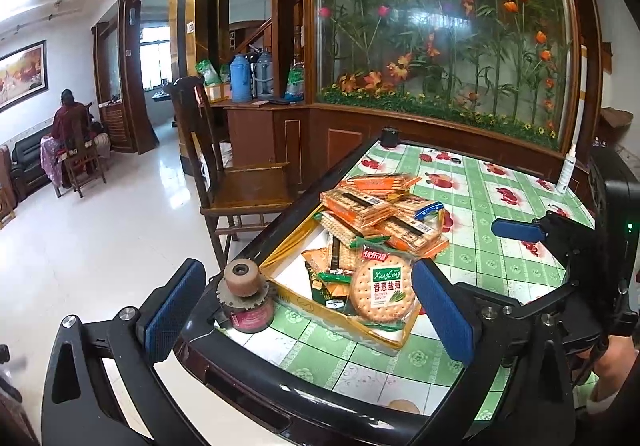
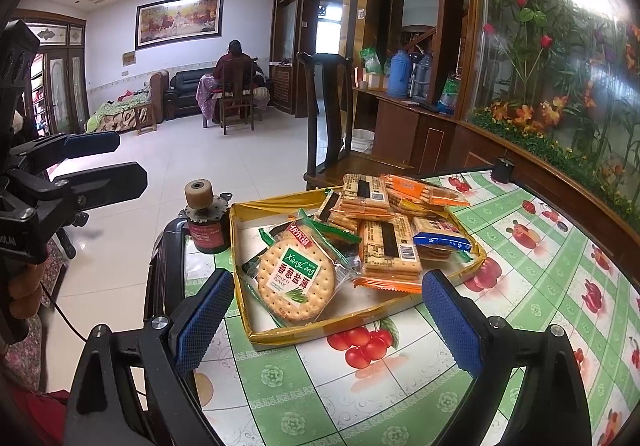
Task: Organize snacks
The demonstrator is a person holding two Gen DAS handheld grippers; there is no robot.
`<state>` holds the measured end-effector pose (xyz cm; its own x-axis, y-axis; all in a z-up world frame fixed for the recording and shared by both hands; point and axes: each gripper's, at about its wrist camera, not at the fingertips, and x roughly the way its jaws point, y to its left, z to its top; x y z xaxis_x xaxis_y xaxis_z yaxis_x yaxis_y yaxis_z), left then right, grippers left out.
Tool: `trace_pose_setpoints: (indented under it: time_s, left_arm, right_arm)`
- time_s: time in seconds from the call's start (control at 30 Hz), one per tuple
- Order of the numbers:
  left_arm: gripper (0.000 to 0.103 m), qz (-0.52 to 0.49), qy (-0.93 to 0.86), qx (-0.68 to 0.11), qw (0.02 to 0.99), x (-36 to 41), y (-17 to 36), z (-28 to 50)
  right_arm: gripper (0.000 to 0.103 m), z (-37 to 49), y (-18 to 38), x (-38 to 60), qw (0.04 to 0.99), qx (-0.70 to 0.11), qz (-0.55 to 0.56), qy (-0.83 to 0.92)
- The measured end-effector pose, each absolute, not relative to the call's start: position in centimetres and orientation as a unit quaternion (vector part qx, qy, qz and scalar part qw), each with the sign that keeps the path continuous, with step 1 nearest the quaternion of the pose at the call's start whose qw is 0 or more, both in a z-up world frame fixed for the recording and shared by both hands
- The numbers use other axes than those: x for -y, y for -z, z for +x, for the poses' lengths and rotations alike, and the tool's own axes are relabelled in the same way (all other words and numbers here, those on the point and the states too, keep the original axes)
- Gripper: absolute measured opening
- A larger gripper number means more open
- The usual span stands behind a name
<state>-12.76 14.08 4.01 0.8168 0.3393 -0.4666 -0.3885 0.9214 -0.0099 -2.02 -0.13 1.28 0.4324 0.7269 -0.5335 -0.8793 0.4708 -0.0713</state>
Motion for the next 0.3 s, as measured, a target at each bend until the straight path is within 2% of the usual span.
trace_pose_setpoints:
  time_s: [0.3]
  left_arm:
    - [0.103,-0.064,-0.186,-0.241,0.951,-14.40,-3.95,-12.34]
  right_arm:
    - [0.096,-1.72,-1.35,0.51,0.830,-0.221,-0.168,-0.484]
